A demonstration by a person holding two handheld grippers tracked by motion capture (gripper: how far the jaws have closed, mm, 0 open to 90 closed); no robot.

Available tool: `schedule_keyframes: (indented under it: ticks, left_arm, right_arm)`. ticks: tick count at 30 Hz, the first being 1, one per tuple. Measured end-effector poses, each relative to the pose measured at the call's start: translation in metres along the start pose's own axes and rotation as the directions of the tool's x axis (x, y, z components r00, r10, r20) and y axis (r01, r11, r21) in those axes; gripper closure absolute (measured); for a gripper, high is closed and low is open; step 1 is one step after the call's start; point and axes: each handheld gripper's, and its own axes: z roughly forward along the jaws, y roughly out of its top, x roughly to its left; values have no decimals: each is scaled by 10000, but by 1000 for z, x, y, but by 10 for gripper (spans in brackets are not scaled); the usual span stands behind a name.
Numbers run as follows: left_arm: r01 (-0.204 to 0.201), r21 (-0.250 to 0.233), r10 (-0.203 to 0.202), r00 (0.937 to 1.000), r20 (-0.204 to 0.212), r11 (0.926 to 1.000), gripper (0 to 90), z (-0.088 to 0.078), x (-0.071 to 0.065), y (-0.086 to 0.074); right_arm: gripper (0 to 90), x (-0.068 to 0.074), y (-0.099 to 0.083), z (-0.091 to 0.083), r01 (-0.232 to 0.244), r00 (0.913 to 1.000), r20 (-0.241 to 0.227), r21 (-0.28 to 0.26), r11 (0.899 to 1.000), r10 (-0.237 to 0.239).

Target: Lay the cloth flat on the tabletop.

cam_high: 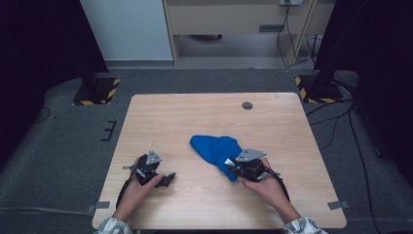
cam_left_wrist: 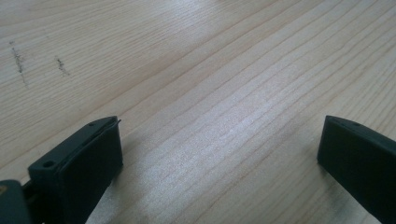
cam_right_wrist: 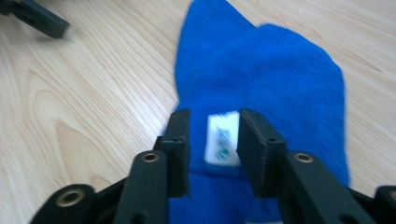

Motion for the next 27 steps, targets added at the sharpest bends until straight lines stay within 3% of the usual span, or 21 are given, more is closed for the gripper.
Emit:
schedule_keyframes:
  ticks: [4, 7, 8, 9, 11, 15, 17, 21, 27]
  left_arm:
    - [0, 1, 0, 10000, 1, 10000, 0, 0, 0, 0]
    - [1, 1, -1, 10000, 0, 10000, 0, 0, 0, 0]
    - [1, 1, -1, 10000, 0, 10000, 0, 0, 0, 0]
    - [3, 0, -3, 10000, 0, 10000, 0, 0, 0, 0]
    - [-1, 1, 1, 10000, 1, 10000, 0, 0, 0, 0]
    - [-3, -1, 3, 10000, 2, 10000, 0, 0, 0, 0]
    - [-5, 0, 5, 10000, 4, 10000, 0, 0, 0, 0]
    - [-10, 3, 10, 10000, 9, 10000, 0, 0, 0, 0]
    - [-3, -2, 3, 10000, 7, 10000, 0, 0, 0, 0]
  right_arm:
    - [637, 6, 2, 8, 225, 9997, -46, 19, 9997, -225]
    - [510, 10, 1, 17, 239, 9996, -156, 237, 9994, -236]
    - [510, 10, 1, 17, 239, 9996, -156, 237, 9994, -236]
    - [436, 14, 1, 20, 449, 9988, -192, 355, 9984, -442]
    - [412, 15, 1, 21, 493, 9987, -152, 424, 9979, -487]
    - [459, 15, 2, 29, 632, 9978, 142, 801, 9948, -645]
    - [468, 15, 1, 33, 899, 9945, 445, 1056, 9903, -950]
    - [472, 15, -1, 36, 965, 9934, 496, 1271, 9872, -1035]
    - [643, 6, -4, 36, 782, 9952, 484, 1211, 9896, -846]
